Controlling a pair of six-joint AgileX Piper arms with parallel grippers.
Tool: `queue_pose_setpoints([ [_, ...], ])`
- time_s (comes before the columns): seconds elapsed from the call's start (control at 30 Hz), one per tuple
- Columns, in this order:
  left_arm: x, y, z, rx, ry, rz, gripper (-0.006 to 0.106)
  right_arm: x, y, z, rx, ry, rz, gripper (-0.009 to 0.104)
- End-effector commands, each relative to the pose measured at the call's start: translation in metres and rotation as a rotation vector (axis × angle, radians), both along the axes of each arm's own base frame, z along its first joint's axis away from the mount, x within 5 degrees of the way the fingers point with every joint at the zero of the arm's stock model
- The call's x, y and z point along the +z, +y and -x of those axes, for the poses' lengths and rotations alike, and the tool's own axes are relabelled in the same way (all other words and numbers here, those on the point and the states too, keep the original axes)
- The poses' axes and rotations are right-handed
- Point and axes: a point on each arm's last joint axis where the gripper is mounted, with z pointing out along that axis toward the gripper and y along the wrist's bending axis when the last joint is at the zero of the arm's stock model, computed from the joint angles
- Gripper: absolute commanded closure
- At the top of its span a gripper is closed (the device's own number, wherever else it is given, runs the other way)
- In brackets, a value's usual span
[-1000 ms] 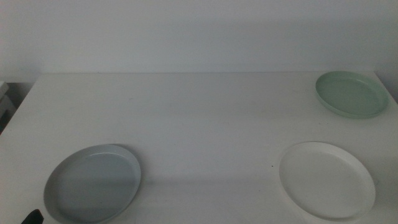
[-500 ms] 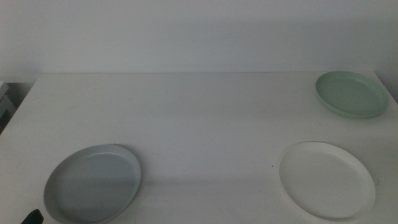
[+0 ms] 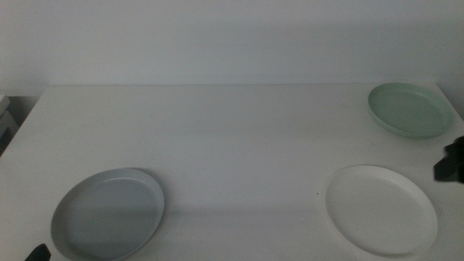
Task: Stack the three bowls on top of each other.
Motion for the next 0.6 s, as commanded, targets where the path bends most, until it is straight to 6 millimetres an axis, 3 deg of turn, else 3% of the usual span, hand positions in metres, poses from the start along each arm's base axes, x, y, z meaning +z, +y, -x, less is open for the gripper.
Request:
queue_pose_setpoints([
  [0.0, 0.005, 0.000, -0.001, 0.003, -0.080, 0.027, 0.010, -0.001, 0.000, -0.016, -0.007, -0.009, -0.006, 0.041],
  [0.27, 0.005, 0.000, -0.001, 0.003, -0.080, 0.027, 0.010, -0.045, -0.016, -0.045, -0.037, 0.161, 0.054, 0.041],
  [0.57, 0.005, 0.000, -0.001, 0.003, -0.080, 0.027, 0.010, -0.085, -0.026, -0.073, -0.069, 0.200, 0.063, 0.041],
])
